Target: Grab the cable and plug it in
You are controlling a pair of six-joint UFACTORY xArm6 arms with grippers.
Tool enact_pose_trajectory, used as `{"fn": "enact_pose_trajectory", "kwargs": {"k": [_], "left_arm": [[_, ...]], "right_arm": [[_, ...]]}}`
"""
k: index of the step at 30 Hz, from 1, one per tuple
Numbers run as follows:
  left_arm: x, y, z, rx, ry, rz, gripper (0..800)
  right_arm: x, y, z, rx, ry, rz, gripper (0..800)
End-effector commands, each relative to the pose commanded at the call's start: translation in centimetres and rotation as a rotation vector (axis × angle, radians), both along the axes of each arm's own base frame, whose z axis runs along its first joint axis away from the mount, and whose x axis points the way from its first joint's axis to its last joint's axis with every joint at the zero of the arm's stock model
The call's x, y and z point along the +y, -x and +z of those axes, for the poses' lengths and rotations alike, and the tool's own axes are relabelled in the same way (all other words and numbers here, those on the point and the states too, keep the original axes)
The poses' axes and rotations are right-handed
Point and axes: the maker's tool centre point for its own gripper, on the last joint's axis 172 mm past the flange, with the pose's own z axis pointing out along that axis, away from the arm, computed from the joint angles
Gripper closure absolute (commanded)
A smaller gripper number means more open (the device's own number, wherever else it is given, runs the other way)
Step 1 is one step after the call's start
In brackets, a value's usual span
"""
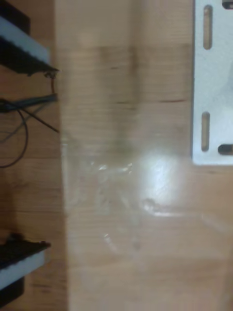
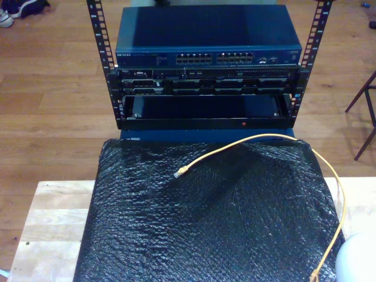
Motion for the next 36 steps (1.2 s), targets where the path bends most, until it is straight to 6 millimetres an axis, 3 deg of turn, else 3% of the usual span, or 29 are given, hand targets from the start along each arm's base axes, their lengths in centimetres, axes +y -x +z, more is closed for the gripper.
{"fn": "enact_pose_trajectory", "kwargs": {"k": [8, 16, 20, 25, 29, 36], "left_arm": [[0.3, -0.7, 4.5, 0.010, 0.067, 0.031, 0], [1.0, -4.2, 8.1, -0.059, 0.085, 0.103, 0], [0.2, -5.9, 10.0, -0.039, 0.113, 0.085, 0], [0.0, -7.5, 10.7, 0.026, 0.084, 0.088, 1], [-0.7, -10.3, 11.4, 0.030, 0.066, 0.087, 0], [-2.0, -14.3, 12.4, 0.082, 0.013, 0.031, 0]], "right_arm": [[-0.9, -0.9, 4.5, 0.021, -0.027, -0.096, 3], [-2.1, -4.4, 7.0, 0.081, -0.034, -0.177, 3], [-2.3, -6.1, 8.4, 0.111, -0.061, -0.214, 3], [-2.7, -8.9, 10.0, 0.122, -0.068, -0.288, 3], [-2.3, -11.8, 11.7, 0.117, -0.092, -0.337, 4], [0.3, -18.1, 14.5, 0.128, -0.221, -0.356, 6]]}}
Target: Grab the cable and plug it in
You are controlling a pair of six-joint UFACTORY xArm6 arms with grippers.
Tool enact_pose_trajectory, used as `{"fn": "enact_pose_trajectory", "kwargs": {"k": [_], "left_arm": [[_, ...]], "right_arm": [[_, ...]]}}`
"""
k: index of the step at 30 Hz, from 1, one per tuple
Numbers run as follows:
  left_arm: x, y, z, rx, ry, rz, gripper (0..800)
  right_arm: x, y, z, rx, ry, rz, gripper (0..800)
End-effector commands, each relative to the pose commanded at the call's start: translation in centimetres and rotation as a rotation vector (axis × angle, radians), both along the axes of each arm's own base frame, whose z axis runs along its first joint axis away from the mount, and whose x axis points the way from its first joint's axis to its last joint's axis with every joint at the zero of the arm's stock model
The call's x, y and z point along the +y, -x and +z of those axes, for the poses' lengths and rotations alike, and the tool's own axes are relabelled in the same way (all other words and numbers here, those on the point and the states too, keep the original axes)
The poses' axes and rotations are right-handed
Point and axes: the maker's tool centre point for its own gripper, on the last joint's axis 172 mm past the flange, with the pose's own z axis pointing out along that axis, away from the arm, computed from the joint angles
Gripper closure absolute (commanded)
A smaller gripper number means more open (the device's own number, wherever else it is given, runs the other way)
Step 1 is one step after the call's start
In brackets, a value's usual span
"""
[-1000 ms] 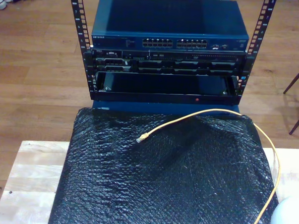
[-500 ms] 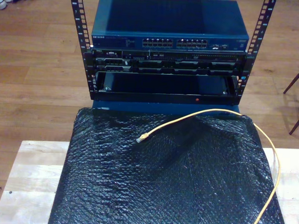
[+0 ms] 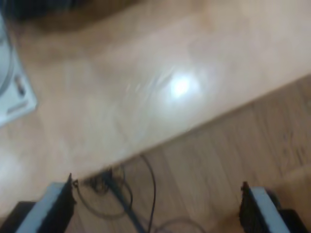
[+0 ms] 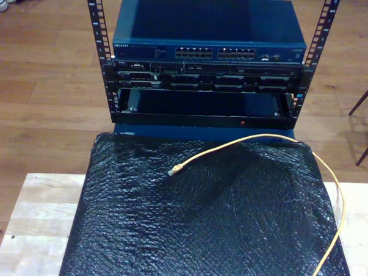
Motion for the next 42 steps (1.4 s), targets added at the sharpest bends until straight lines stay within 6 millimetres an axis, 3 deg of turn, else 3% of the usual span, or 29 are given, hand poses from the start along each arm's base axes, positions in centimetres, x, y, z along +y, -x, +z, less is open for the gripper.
{"fn": "enact_pose_trajectory", "kwargs": {"k": [4, 22, 35, 42], "left_arm": [[-1.2, -1.3, -0.2, 0.048, -0.012, -0.025, 0], [-6.0, -4.6, -0.5, 0.094, 0.057, 0.001, 0], [-8.6, -7.3, -0.5, 0.117, -0.008, 0.035, 0], [-8.5, -8.8, -0.8, 0.092, -0.020, 0.095, 0]], "right_arm": [[1.2, -2.8, 1.8, -0.027, -0.031, 0.007, 7], [7.2, -11.4, 6.3, -0.020, -0.101, 0.067, 7], [16.2, -16.7, 7.1, 0.010, -0.113, 0.206, 4], [21.7, -20.4, 7.6, -0.024, -0.077, 0.281, 6]]}}
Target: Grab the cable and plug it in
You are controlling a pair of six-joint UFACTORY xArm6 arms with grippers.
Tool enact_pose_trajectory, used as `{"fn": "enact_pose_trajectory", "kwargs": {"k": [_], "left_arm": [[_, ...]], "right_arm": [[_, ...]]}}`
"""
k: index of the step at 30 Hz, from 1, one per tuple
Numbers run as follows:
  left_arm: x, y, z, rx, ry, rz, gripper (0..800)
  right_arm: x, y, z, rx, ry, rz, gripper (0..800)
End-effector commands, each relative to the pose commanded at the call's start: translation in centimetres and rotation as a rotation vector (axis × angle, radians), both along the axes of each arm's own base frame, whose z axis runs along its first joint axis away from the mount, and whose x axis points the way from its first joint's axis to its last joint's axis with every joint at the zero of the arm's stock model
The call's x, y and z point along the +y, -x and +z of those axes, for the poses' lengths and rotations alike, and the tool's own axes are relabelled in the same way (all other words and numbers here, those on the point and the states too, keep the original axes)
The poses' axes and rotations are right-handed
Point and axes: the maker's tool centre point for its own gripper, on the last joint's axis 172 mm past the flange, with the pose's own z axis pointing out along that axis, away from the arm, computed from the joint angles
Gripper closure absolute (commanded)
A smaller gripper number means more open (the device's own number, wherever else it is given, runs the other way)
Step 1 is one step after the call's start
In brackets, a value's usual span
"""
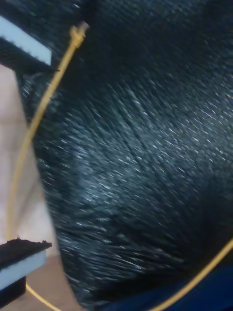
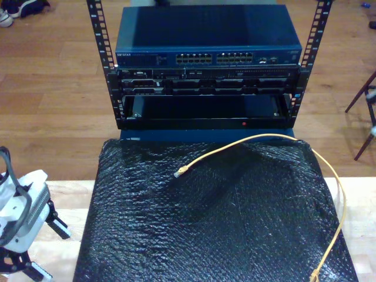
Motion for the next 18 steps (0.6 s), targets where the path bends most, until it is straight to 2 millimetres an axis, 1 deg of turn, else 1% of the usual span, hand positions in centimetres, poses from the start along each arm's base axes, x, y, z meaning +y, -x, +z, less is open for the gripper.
{"fn": "enact_pose_trajectory", "kwargs": {"k": [2, 5, 9, 12, 15, 18], "left_arm": [[-0.1, 0.0, -0.1, 0.008, -0.001, 0.009, 0], [-0.5, 0.1, -0.1, 0.014, 0.000, 0.006, 0], [-0.8, 0.1, -0.2, 0.022, 0.002, 0.013, 0], [-1.1, 0.0, -0.3, 0.029, 0.001, 0.027, 0], [-1.5, -0.2, -0.8, 0.031, -0.012, 0.030, 0], [-1.6, -0.4, -1.5, 0.031, -0.029, 0.045, 0]], "right_arm": [[1.8, -0.8, 0.2, -0.007, 0.003, 0.044, 6], [4.3, -1.4, 0.4, 0.001, 0.006, 0.088, 6], [7.2, -2.0, -0.2, -0.004, 0.022, 0.157, 6], [8.6, -2.5, -1.5, -0.013, 0.074, 0.208, 6], [10.1, -3.0, -3.7, -0.022, 0.173, 0.283, 6], [11.1, -3.6, -5.7, -0.018, 0.277, 0.313, 6]]}}
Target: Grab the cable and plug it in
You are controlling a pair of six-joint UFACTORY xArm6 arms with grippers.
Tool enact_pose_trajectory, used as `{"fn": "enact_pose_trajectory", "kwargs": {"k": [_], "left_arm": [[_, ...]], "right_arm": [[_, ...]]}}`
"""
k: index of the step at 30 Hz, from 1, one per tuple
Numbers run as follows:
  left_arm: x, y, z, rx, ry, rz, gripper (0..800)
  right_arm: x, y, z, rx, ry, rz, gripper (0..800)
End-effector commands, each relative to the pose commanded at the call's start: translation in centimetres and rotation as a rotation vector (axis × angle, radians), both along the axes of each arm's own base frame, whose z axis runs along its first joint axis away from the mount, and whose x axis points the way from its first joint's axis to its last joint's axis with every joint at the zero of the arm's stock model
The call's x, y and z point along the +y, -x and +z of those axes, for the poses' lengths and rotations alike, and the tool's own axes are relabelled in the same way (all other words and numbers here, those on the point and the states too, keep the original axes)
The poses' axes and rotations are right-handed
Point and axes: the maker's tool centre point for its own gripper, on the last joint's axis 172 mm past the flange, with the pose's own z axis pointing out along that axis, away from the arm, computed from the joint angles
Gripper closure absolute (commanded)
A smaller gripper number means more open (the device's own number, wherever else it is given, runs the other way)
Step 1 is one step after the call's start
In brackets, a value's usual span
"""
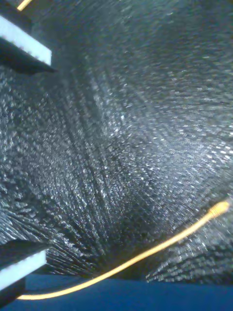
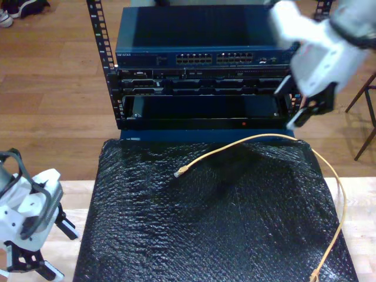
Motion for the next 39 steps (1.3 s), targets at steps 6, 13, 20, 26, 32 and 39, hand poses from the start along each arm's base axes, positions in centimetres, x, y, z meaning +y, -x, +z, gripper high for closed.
{"fn": "enact_pose_trajectory", "kwargs": {"k": [6, 13, 20, 26, 32, 39], "left_arm": [[-0.5, 0.0, -1.1, 0.003, -0.014, -0.002, 0], [-0.7, -0.3, -1.8, 0.002, -0.034, 0.012, 0], [-0.7, -0.2, -2.0, 0.012, -0.033, 0.018, 0], [-0.7, -0.1, -2.4, 0.037, -0.033, 0.037, 0], [-0.5, -0.5, -2.7, 0.026, -0.043, 0.043, 0], [-0.5, -0.5, -2.8, 0.030, -0.041, 0.043, 0]], "right_arm": [[4.1, -0.8, -2.9, -0.037, 0.108, 0.089, 6], [9.7, -0.8, -6.8, -0.061, 0.182, 0.158, 8], [13.5, -1.1, -11.7, -0.102, 0.300, 0.257, 9], [14.8, -2.4, -13.4, -0.108, 0.307, 0.272, 16], [15.9, -3.8, -15.7, -0.126, 0.296, 0.275, 33], [16.7, -4.6, -17.9, -0.142, 0.287, 0.280, 77]]}}
